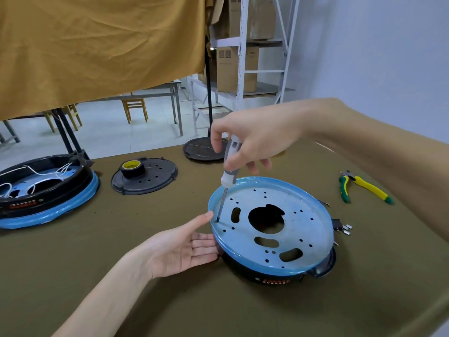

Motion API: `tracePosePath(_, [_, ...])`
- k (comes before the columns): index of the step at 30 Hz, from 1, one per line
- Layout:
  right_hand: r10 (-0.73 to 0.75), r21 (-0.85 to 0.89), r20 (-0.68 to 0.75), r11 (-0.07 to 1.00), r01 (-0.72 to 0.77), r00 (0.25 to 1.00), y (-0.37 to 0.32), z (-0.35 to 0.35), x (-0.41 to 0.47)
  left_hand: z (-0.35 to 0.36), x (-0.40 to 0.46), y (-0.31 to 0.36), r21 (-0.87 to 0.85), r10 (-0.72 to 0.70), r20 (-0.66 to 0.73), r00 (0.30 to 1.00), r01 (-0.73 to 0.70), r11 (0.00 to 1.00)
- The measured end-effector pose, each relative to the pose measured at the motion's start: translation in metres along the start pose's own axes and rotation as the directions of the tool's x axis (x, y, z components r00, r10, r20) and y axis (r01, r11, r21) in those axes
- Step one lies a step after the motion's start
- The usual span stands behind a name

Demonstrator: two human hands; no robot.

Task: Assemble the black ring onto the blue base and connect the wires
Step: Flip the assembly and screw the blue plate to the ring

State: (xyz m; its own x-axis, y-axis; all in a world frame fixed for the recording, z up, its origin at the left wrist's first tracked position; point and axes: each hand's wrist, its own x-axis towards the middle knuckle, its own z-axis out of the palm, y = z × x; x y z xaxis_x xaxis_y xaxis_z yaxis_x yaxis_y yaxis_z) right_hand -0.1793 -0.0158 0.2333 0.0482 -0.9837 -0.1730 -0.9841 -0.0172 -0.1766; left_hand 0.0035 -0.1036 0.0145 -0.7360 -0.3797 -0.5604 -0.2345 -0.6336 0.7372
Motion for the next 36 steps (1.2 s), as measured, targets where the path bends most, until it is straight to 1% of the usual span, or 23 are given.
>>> tracePosePath(3, [0.041, -0.046, -0.049, 0.998, -0.044, 0.998, -0.0014, 0.0045, 0.0037, -0.0008, 0.0006, -0.0002, -0.003, 0.004, -0.007, 1.000, -0.004, 1.000])
tracePosePath(7, [0.034, -0.007, 0.003, 0.999, -0.034, 0.999, 0.0011, -0.0030, -0.0015, -0.0006, 0.0012, 0.0001, -0.004, 0.003, -0.006, 1.000, -0.003, 1.000])
tracePosePath(11, [0.036, -0.008, -0.043, 0.999, -0.036, 0.998, 0.0011, 0.0019, 0.0050, -0.0003, 0.0008, -0.0001, -0.005, 0.000, -0.001, 1.000, 0.000, 1.000])
tracePosePath(15, [0.029, 0.018, 0.023, 0.999, -0.030, 0.999, 0.0036, -0.0044, 0.0007, -0.0004, 0.0020, -0.0001, 0.001, -0.003, -0.006, 1.000, 0.003, 1.000])
tracePosePath(17, [0.006, 0.020, 0.012, 1.000, -0.007, 1.000, 0.0048, -0.0023, 0.0014, -0.0006, 0.0016, 0.0002, 0.001, -0.002, -0.006, 1.000, 0.002, 1.000])
tracePosePath(20, [0.046, -0.013, -0.021, 0.999, -0.046, 0.999, 0.0032, 0.0016, 0.0056, -0.0017, 0.0017, 0.0005, 0.002, 0.001, -0.004, 1.000, -0.001, 1.000])
tracePosePath(22, [0.056, 0.025, 0.001, 0.998, -0.056, 0.998, 0.0020, 0.0005, 0.0030, -0.0011, 0.0018, 0.0004, 0.006, 0.000, 0.002, 1.000, 0.000, 1.000])
tracePosePath(25, [0.012, 0.068, 0.044, 0.998, -0.015, 0.999, 0.0025, -0.0034, -0.0023, -0.0016, 0.0021, -0.0001, -0.002, 0.000, 0.008, 1.000, 0.000, 1.000])
tracePosePath(30, [0.041, 0.033, -0.031, 0.999, -0.040, 0.999, 0.0034, 0.0035, 0.0057, -0.0023, 0.0013, -0.0006, -0.016, 0.003, 0.005, 1.000, -0.003, 1.000])
tracePosePath(34, [-0.004, 0.086, 0.028, 0.996, 0.002, 1.000, 0.0065, -0.0025, 0.0006, -0.0014, 0.0010, 0.0000, -0.009, 0.000, 0.009, 1.000, 0.001, 1.000])
tracePosePath(36, [-0.009, 0.057, -0.001, 0.998, 0.009, 1.000, 0.0065, -0.0010, 0.0019, -0.0024, 0.0008, -0.0001, -0.007, -0.002, 0.012, 1.000, 0.002, 1.000])
